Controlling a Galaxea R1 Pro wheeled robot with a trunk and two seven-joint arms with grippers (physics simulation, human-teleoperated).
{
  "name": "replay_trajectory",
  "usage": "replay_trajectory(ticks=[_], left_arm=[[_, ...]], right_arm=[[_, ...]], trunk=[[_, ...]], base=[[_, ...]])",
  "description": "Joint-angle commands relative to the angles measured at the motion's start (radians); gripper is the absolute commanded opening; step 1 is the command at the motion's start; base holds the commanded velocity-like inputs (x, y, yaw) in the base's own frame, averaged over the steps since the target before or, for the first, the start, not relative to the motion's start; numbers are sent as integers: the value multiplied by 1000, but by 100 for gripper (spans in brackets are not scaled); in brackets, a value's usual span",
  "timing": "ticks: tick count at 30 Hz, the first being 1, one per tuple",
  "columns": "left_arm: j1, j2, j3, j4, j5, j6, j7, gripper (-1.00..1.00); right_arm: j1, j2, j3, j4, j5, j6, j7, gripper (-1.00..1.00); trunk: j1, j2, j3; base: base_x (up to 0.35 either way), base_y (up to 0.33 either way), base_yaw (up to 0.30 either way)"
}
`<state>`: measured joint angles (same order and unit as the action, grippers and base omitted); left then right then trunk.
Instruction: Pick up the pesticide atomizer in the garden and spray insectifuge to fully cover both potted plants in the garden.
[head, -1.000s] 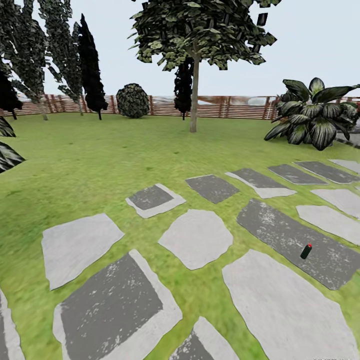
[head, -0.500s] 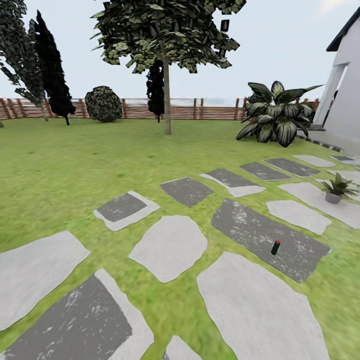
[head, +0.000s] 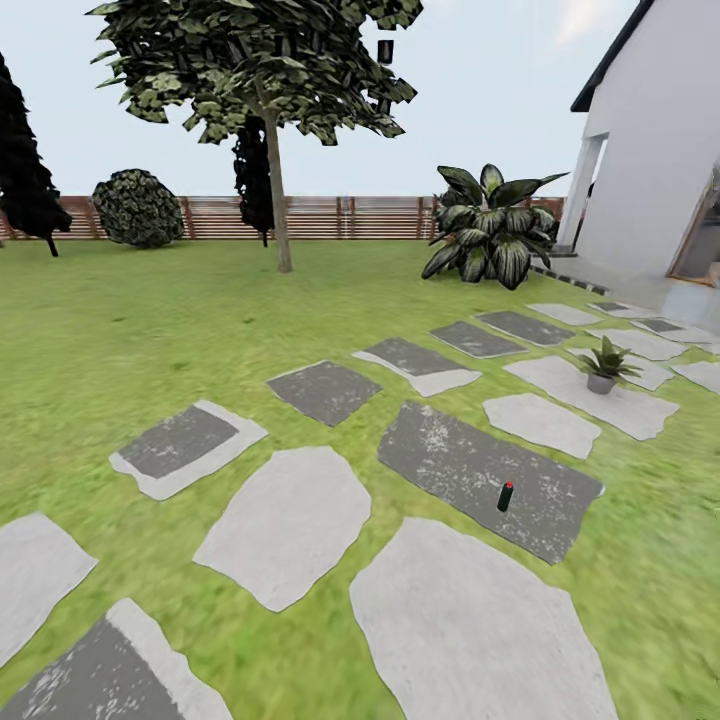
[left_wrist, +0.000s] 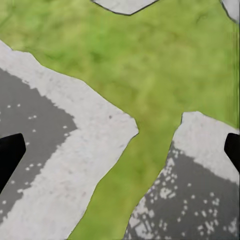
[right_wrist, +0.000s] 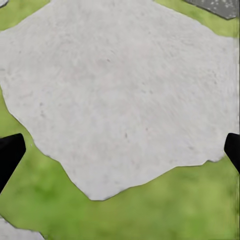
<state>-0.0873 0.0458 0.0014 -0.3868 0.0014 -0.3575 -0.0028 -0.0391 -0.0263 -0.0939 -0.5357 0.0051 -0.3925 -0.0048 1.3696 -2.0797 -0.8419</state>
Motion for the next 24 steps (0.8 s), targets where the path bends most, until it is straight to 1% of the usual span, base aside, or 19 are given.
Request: replay_trajectory(ticks=[1,7,9,14,24], left_arm=[[0,0,0,0,0,-3,0,100],[0,0,-1,0,0,-3,0,100],[0,0,-2,0,0,-3,0,100],[0,0,0,0,0,-3,0,100],[0,0,-2,0,-2,-3,0,100]], right_arm=[[-1,0,0,2,1,-3,0,100],[-2,0,0,2,1,-3,0,100],[-1,0,0,3,1,-3,1,100],[-2,2,1,6,0,-2,5,100],[-1,11,3,2,-3,-2,2,100]], trunk=[[0,0,-1],[0,0,-1],[0,0,-1],[0,0,-1],[0,0,-1]], base=[[320,-85,-300],[320,-85,-299],[320,-85,-199],[320,-85,-57],[320,-85,-3]])
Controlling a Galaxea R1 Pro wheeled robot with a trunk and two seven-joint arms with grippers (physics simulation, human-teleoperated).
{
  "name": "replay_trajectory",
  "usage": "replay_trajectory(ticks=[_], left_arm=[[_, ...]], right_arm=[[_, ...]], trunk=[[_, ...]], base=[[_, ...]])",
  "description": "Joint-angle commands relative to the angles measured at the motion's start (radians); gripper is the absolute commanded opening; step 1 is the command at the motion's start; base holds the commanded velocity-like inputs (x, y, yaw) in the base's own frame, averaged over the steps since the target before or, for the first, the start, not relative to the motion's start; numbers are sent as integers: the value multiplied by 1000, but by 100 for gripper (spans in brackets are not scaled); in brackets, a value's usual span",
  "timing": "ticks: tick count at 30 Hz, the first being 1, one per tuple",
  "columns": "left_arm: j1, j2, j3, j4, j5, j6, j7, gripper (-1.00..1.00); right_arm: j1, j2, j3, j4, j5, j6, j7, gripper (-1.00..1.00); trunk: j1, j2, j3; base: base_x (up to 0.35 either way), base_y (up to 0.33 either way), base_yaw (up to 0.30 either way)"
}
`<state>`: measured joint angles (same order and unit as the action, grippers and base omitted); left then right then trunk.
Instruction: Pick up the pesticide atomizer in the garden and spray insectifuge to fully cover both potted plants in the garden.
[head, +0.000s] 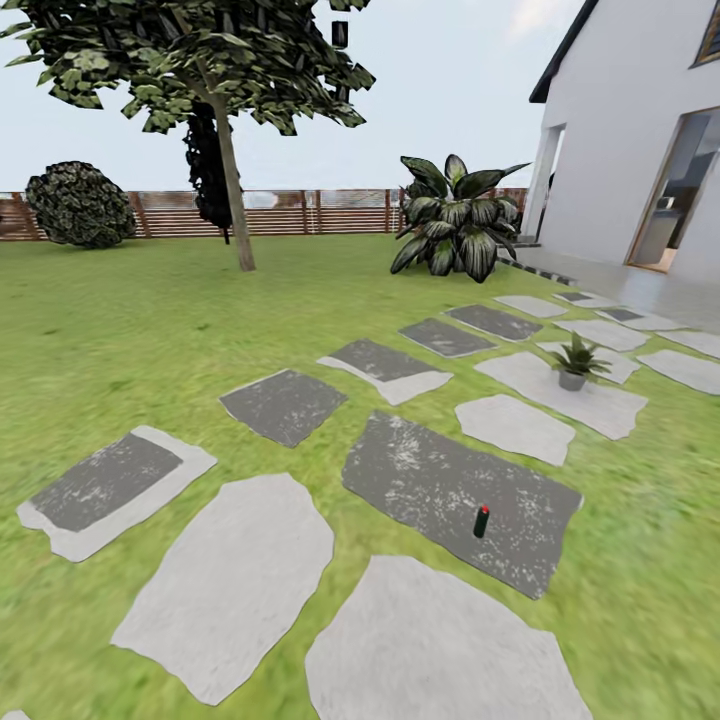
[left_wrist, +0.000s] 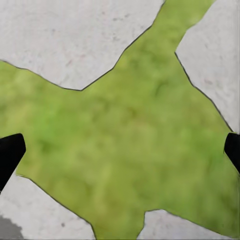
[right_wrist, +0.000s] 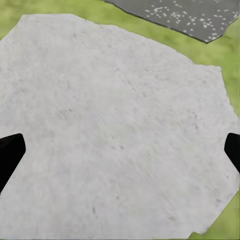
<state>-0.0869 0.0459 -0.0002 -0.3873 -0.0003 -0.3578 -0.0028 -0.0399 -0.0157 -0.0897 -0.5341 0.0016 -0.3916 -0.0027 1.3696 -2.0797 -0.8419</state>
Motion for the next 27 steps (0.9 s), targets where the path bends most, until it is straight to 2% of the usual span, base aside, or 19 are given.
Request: replay_trajectory(ticks=[1,16,27], left_arm=[[0,0,-1,1,0,-3,0,100],[0,-1,-2,0,-1,-3,0,100],[0,-1,-2,1,-1,-3,0,100]], right_arm=[[-1,-2,-1,6,5,-4,3,100],[-1,-7,-1,8,8,-4,2,100],[0,-5,-1,8,5,-4,0,100]], trunk=[[0,0,-1],[0,0,-1],[0,0,-1]], base=[[305,-135,0],[284,-166,0],[223,-202,0]])
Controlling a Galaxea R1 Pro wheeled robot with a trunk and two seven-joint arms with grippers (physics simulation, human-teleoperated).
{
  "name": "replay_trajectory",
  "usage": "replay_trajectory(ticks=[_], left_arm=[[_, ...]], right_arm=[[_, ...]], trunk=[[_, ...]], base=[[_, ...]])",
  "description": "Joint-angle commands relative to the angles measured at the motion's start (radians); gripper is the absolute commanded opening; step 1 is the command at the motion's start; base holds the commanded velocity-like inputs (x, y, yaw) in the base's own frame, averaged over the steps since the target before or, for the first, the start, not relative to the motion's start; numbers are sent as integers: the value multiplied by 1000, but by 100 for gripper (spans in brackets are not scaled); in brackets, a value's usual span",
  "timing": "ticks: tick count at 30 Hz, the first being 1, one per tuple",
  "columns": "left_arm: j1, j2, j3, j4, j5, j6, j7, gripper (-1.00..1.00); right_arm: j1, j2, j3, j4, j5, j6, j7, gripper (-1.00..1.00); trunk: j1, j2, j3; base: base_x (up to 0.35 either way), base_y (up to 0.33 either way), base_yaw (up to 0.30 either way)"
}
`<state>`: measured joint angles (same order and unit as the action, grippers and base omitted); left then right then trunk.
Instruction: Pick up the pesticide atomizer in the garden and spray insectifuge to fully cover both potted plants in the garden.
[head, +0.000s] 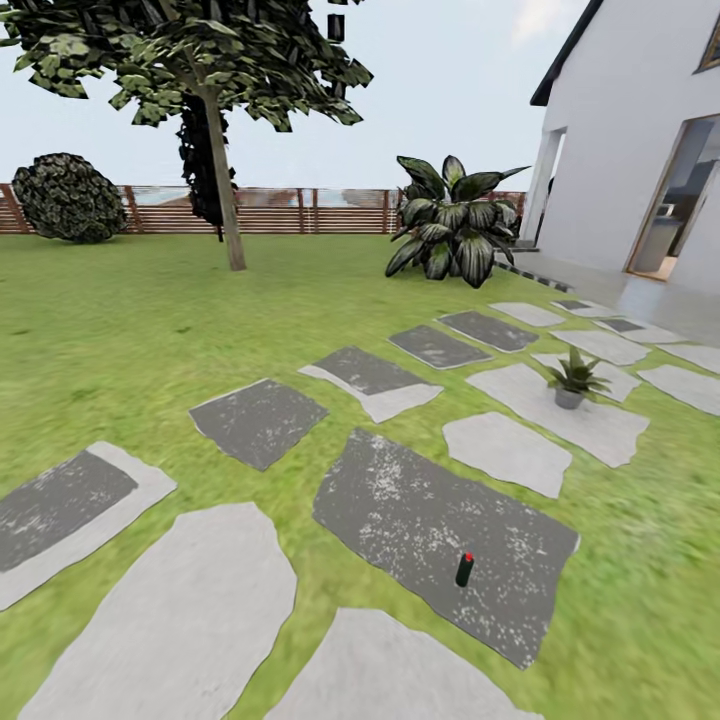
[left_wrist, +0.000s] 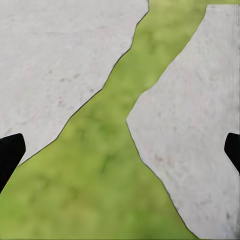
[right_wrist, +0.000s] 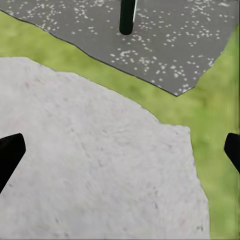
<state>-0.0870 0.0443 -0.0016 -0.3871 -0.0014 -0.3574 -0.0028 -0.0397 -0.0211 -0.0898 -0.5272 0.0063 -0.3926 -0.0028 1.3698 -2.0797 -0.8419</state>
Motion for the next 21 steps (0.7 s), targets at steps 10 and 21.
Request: replay_trajectory(ticks=[10,21], left_arm=[[0,0,-1,1,2,-3,0,100],[0,0,0,0,3,-3,0,100]], right_arm=[[-1,6,-2,-1,-1,-3,-2,100],[-1,6,-1,-2,-2,-3,-2,100]], trunk=[[0,0,-1],[0,0,-1]], base=[[153,-244,0],[103,-265,0]])
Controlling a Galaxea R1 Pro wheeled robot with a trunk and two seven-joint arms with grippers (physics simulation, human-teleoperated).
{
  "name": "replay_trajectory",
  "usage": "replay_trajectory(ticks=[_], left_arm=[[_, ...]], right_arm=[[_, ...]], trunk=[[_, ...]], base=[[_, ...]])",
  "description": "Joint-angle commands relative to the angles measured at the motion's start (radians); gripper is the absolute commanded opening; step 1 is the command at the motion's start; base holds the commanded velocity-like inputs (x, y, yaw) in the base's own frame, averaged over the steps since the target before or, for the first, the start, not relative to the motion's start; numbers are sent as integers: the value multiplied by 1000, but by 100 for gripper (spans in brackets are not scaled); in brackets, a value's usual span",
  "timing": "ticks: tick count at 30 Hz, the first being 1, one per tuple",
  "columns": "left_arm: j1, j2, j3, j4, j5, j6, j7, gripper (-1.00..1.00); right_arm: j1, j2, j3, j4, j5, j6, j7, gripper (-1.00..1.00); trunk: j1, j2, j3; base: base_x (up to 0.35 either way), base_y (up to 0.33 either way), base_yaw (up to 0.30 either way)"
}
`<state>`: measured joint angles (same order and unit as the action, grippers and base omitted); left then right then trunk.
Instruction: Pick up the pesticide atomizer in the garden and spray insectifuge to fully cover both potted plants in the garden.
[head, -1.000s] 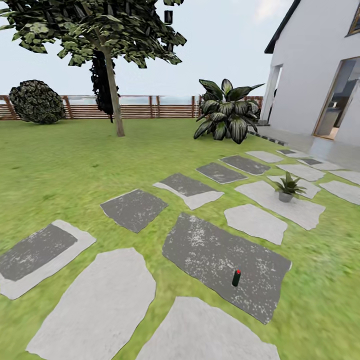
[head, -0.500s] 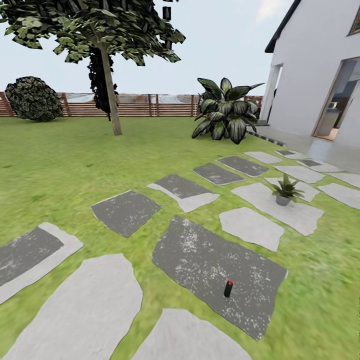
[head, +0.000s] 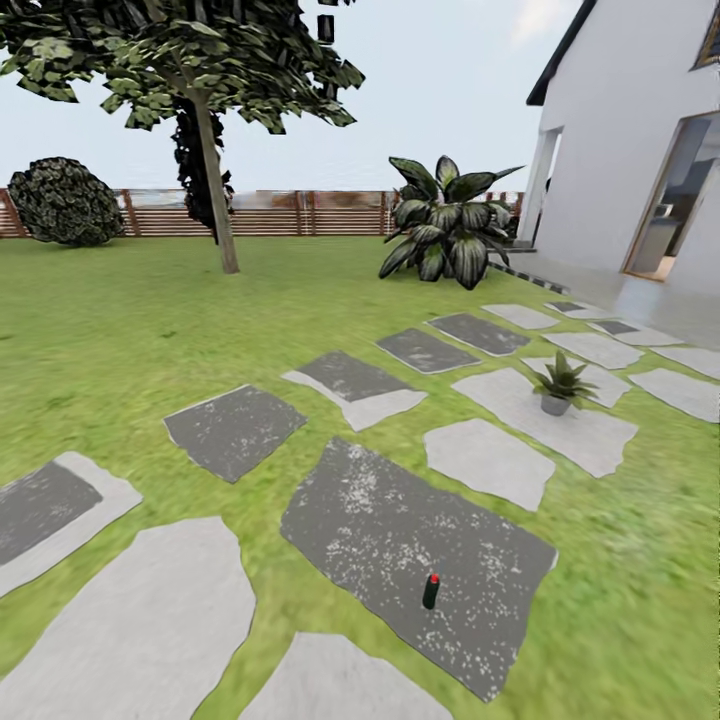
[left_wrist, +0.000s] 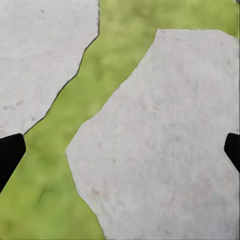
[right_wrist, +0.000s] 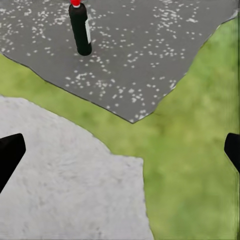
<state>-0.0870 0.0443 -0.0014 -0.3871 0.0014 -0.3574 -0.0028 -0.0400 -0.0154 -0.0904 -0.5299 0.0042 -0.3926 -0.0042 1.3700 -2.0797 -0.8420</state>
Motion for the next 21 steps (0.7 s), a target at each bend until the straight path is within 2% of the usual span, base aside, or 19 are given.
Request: replay_trajectory(ticks=[1,21], left_arm=[[0,0,0,0,0,-3,0,100],[0,0,3,0,0,-3,0,100]], right_arm=[[-1,0,0,1,0,-3,0,100],[0,0,-2,3,0,-3,1,100]], trunk=[[0,0,-1],[0,0,-1]], base=[[97,-267,0],[97,-267,0]])
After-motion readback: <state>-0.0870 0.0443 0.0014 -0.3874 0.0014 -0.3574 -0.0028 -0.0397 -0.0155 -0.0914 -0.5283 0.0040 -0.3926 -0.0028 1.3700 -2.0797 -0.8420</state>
